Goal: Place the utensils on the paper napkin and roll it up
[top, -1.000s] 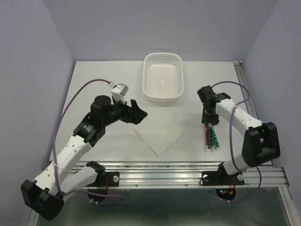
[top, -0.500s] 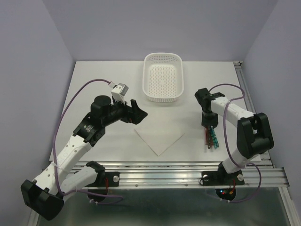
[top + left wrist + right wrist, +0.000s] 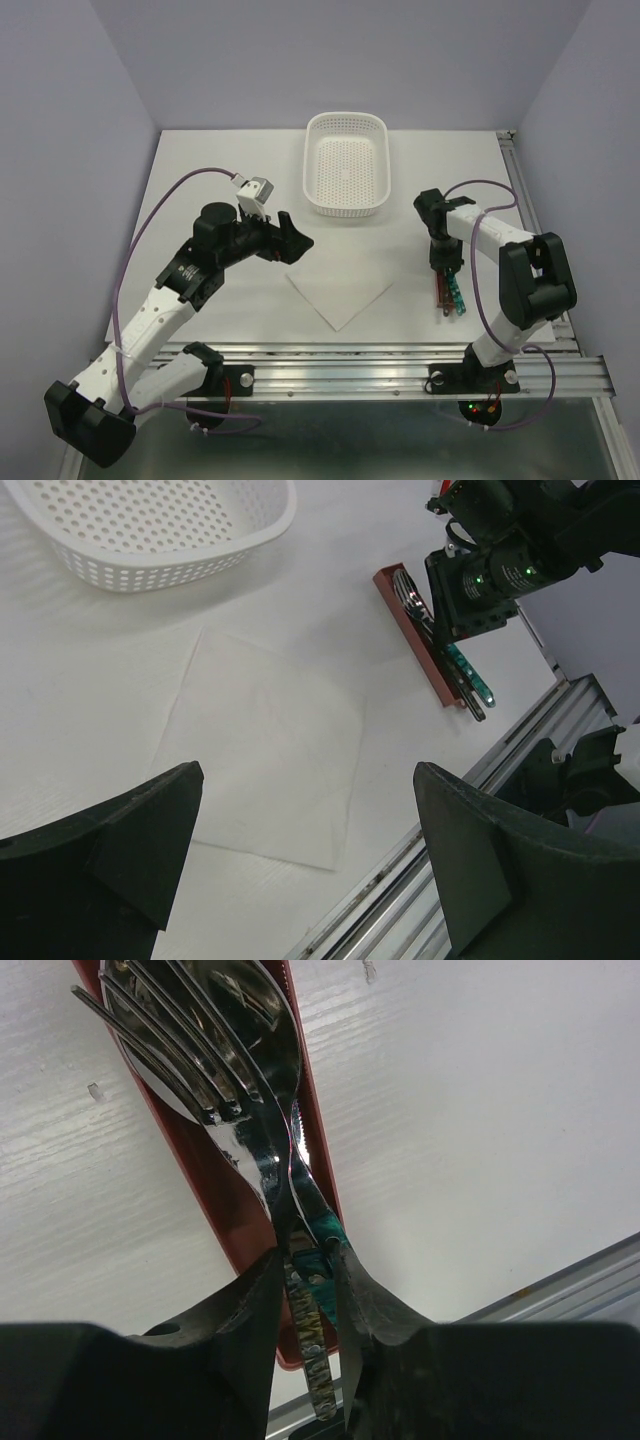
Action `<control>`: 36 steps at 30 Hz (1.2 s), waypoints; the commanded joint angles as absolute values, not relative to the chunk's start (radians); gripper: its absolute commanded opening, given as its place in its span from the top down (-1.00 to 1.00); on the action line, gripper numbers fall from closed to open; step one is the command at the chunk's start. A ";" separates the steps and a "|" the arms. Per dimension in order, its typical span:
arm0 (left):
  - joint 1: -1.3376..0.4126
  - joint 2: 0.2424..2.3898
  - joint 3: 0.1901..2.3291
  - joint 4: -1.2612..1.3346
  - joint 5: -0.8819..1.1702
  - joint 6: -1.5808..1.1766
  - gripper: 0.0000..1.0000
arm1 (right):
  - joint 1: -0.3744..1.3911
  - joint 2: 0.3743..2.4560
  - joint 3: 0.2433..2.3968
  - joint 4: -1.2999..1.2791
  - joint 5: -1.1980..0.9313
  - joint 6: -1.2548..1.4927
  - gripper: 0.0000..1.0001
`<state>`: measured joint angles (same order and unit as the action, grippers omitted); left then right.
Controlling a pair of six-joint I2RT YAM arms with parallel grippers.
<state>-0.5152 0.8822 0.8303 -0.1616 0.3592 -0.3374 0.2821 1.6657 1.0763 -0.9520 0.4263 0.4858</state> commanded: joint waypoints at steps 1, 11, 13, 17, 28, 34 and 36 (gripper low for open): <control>-0.514 0.885 0.827 -0.124 0.361 -0.327 -0.96 | 0.278 1.672 1.069 -0.925 0.443 0.465 0.38; -0.515 0.884 0.827 -0.124 0.359 -0.325 -0.96 | 0.278 1.674 1.060 -0.893 0.426 0.436 0.67; -0.515 0.881 0.827 -0.124 0.357 -0.325 -0.96 | 0.278 1.671 1.065 -0.896 0.431 0.434 0.78; -0.514 0.887 0.828 -0.123 0.356 -0.328 -0.96 | 0.278 1.663 1.080 -0.907 0.436 0.423 0.99; -0.515 0.893 0.836 -0.124 0.359 -0.339 -0.96 | 0.278 1.615 1.158 -0.959 0.436 0.420 0.99; -0.515 0.893 0.842 -0.132 0.336 -0.347 -0.96 | 0.278 1.588 1.210 -0.995 0.410 0.434 0.99; -0.515 0.894 0.847 -0.137 0.328 -0.353 -0.96 | 0.278 1.577 1.223 -0.997 0.405 0.434 0.99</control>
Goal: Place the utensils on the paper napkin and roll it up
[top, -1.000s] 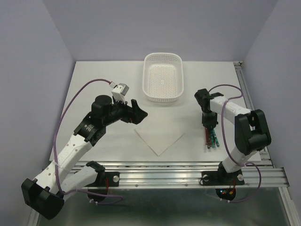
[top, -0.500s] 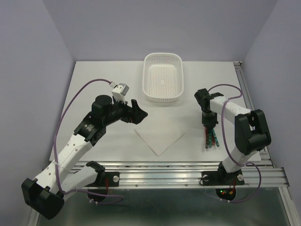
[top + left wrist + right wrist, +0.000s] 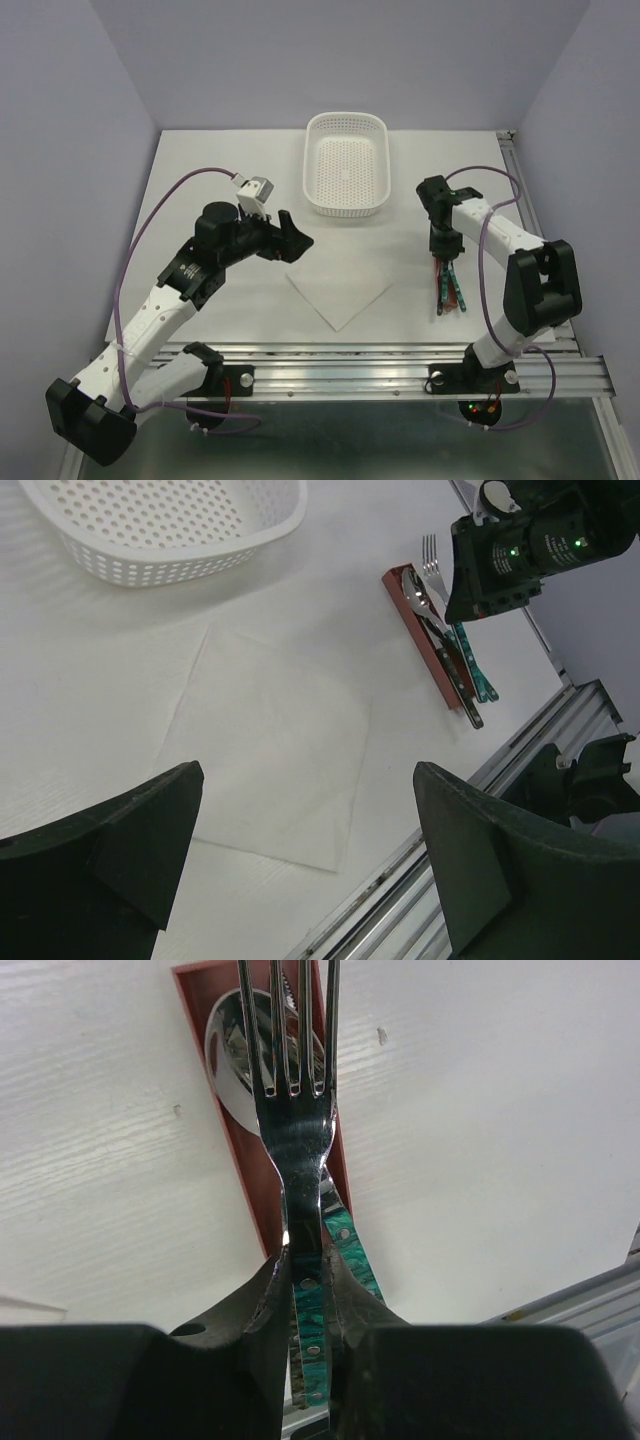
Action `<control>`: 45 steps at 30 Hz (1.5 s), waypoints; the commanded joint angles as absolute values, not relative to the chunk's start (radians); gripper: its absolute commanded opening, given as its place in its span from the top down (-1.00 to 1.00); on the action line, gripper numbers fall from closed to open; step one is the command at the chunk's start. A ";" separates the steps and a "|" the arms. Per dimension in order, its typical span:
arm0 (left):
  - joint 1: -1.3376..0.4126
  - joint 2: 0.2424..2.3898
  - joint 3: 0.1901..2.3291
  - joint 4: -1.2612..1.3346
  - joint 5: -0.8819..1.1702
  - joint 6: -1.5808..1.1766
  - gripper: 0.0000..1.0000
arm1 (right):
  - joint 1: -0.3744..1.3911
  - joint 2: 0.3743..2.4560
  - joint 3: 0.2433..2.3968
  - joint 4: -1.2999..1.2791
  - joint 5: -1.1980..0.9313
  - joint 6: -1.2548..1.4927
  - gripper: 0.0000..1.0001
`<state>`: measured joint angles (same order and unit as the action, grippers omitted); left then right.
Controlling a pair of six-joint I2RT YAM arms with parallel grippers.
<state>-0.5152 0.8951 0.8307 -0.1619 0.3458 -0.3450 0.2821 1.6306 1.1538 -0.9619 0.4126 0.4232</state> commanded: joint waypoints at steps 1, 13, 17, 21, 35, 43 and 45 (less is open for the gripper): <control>-0.514 0.896 0.850 -0.143 0.325 -0.356 -0.96 | 0.278 1.569 1.226 -0.996 0.381 0.434 0.99; -0.514 0.868 0.867 -0.163 0.127 -0.376 -0.96 | 0.521 1.500 1.223 -0.703 0.216 0.650 0.99; -0.511 0.856 0.862 -0.181 0.095 -0.382 -0.96 | 0.661 1.617 1.258 -0.577 0.264 0.756 0.99; -0.512 0.841 0.858 -0.193 0.068 -0.382 -0.96 | 0.715 1.741 1.328 -0.526 0.265 0.755 0.99; -0.509 0.836 0.851 -0.190 0.060 -0.388 -0.96 | 0.750 1.905 1.454 -0.540 0.209 0.687 0.99; -0.509 0.835 0.850 -0.192 0.061 -0.390 -0.96 | 0.750 1.951 1.494 -0.614 0.184 0.652 0.99; -0.509 0.836 0.848 -0.190 0.061 -0.388 -0.96 | 0.750 1.966 1.505 -0.633 0.183 0.643 0.99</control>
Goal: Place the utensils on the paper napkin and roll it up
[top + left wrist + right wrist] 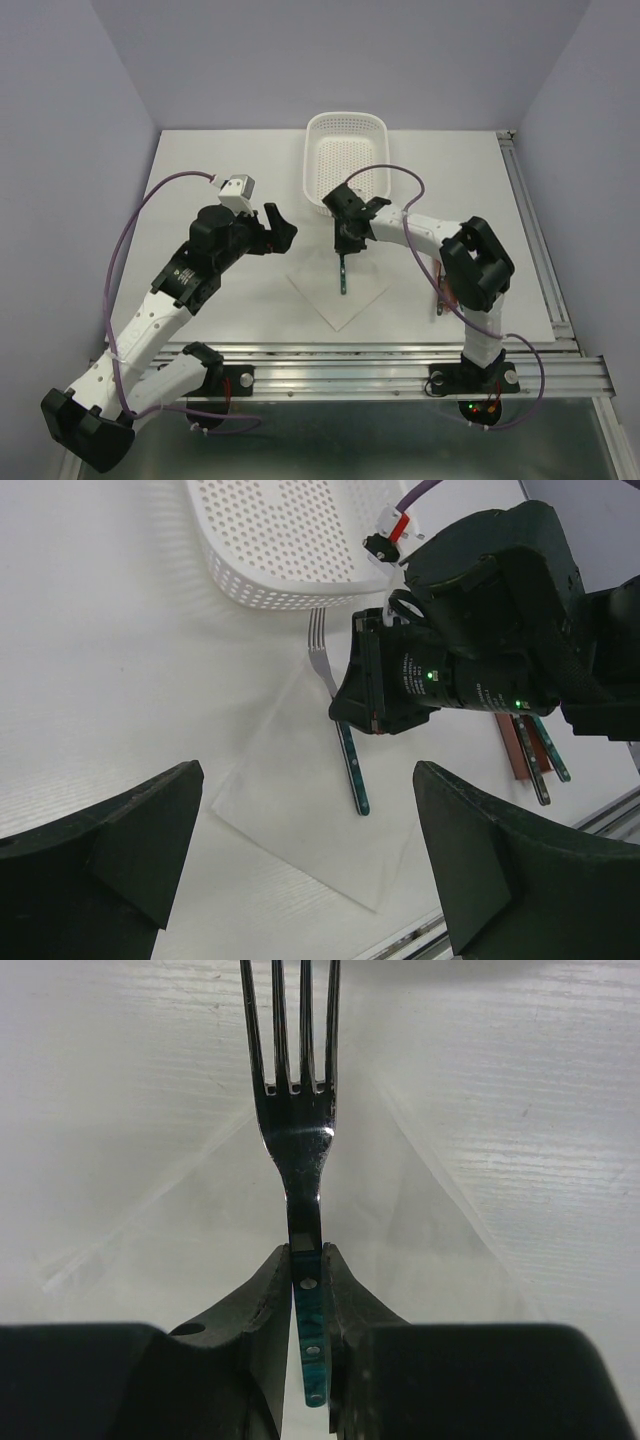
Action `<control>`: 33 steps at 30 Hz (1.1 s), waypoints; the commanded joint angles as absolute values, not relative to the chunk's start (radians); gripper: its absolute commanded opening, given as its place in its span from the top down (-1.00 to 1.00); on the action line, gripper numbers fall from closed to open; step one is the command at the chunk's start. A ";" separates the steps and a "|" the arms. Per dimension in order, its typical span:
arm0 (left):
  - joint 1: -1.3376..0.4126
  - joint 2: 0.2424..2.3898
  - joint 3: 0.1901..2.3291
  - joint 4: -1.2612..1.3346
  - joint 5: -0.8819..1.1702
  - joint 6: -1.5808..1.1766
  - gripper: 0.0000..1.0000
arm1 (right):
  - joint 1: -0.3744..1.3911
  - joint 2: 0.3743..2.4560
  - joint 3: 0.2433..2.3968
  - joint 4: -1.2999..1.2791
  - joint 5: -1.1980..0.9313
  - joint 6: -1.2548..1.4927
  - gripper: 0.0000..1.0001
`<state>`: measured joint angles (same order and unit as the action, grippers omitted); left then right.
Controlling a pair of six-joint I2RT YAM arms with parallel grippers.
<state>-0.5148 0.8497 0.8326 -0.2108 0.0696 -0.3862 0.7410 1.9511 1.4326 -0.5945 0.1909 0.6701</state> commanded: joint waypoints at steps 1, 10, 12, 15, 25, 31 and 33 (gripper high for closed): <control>-0.509 0.835 0.848 -0.190 0.060 -0.388 -0.96 | 0.752 1.971 1.509 -0.643 0.186 0.640 0.99; -0.509 0.834 0.845 -0.192 0.061 -0.388 -0.96 | 0.750 1.988 1.519 -0.655 0.195 0.644 0.99; -0.509 0.831 0.844 -0.192 0.060 -0.388 -0.96 | 0.752 1.993 1.520 -0.661 0.202 0.644 0.99; -0.509 0.830 0.844 -0.192 0.060 -0.388 -0.96 | 0.750 1.994 1.523 -0.661 0.204 0.646 0.99; -0.508 0.833 0.847 -0.193 0.066 -0.388 -0.96 | 0.750 1.994 1.511 -0.673 0.202 0.666 0.99; -0.509 0.841 0.850 -0.189 0.072 -0.390 -0.96 | 0.750 2.006 1.500 -0.670 0.195 0.675 0.89; -0.509 0.839 0.850 -0.190 0.075 -0.388 -0.96 | 0.750 2.006 1.500 -0.670 0.195 0.678 0.88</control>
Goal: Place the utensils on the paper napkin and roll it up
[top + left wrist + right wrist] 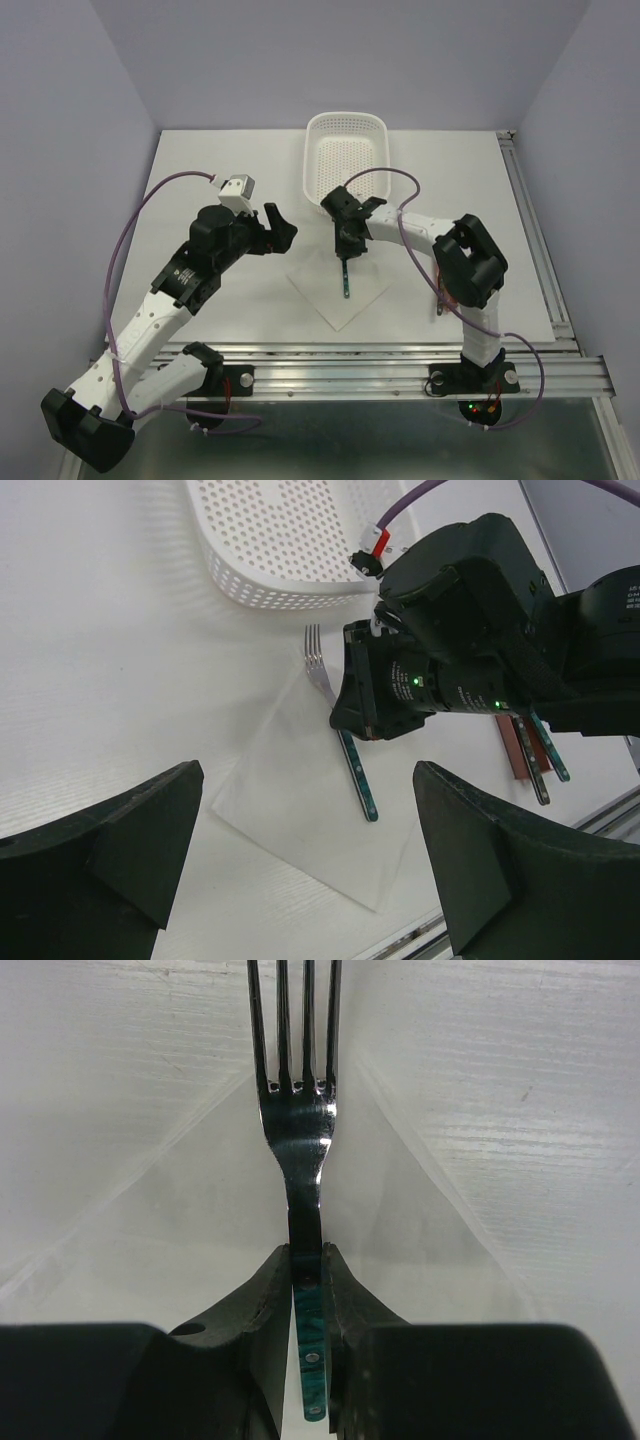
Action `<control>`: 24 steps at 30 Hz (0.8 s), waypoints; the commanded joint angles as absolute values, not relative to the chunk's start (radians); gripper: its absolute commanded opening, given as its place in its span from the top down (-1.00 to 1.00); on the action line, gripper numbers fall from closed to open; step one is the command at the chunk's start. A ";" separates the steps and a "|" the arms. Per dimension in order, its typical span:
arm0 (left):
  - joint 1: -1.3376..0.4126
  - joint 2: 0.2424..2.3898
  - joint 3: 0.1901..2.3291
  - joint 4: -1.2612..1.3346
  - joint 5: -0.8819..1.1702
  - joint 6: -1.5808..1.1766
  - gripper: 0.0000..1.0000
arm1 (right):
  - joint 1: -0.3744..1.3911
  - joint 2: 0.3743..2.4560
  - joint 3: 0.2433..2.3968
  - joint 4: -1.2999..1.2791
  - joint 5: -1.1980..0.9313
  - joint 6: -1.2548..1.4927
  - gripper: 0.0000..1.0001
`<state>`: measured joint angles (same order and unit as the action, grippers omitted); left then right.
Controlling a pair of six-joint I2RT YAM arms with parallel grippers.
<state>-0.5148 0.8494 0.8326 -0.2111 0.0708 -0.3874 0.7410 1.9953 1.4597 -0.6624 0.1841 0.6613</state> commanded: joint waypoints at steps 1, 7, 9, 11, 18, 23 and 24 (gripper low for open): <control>-0.508 0.839 0.850 -0.190 0.075 -0.390 -0.96 | 0.750 2.006 1.500 -0.672 0.193 0.678 0.85; -0.508 0.839 0.853 -0.190 0.087 -0.390 -0.96 | 0.750 1.988 1.514 -0.706 0.212 0.693 0.44; -0.509 0.839 0.856 -0.190 0.092 -0.397 -0.96 | 0.750 1.964 1.517 -0.722 0.199 0.696 0.34; -0.509 0.844 0.861 -0.190 0.092 -0.402 -0.97 | 0.750 1.935 1.516 -0.727 0.180 0.692 0.24; -0.509 0.887 0.930 -0.195 0.089 -0.420 -0.98 | 0.750 1.830 1.548 -0.873 0.265 0.617 -0.01; -0.508 0.963 1.035 -0.271 0.058 -0.573 -0.98 | 0.741 1.685 1.461 -0.874 0.317 0.558 -0.02; -0.508 0.972 1.052 -0.309 0.051 -0.584 -0.98 | 0.730 1.621 1.447 -0.864 0.331 0.563 -0.07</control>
